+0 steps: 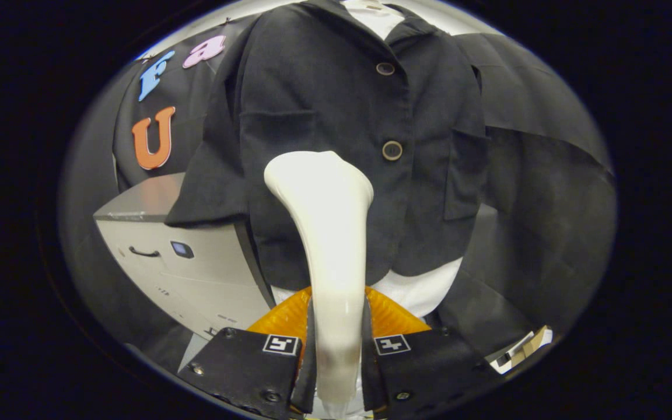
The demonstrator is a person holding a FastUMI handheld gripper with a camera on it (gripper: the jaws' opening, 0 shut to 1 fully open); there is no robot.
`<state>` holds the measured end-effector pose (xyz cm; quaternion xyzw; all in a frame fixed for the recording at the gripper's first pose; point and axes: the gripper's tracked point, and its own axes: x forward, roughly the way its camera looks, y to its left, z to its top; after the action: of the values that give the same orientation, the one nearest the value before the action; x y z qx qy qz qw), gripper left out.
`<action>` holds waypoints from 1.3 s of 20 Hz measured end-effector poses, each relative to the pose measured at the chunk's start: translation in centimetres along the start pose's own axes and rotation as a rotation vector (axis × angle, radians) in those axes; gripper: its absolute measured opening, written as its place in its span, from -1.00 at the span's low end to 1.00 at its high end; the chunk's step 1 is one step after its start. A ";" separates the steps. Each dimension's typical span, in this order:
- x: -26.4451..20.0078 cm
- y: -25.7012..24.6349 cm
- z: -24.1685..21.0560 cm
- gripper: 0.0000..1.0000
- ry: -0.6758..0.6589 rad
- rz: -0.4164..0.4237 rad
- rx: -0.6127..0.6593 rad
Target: Iron the clothes twice with a garment steamer, once on the left side and once on the right side.
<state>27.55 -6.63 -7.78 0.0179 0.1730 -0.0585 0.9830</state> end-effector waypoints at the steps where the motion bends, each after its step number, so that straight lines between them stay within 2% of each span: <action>1: 0.3 0.1 -0.7 -0.32 0.009 -0.002 -0.004; 6: 1.1 0.4 -3.1 -0.32 0.056 -0.013 -0.006; 13: -0.4 0.6 -2.4 -0.32 0.045 0.003 0.038; 20: -7.0 -2.5 -0.8 -0.32 -0.025 -0.008 0.112; 26: -13.6 -7.9 3.7 -0.33 -0.129 -0.051 0.187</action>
<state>15.10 -13.22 0.21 0.1013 0.1038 -0.1006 0.9843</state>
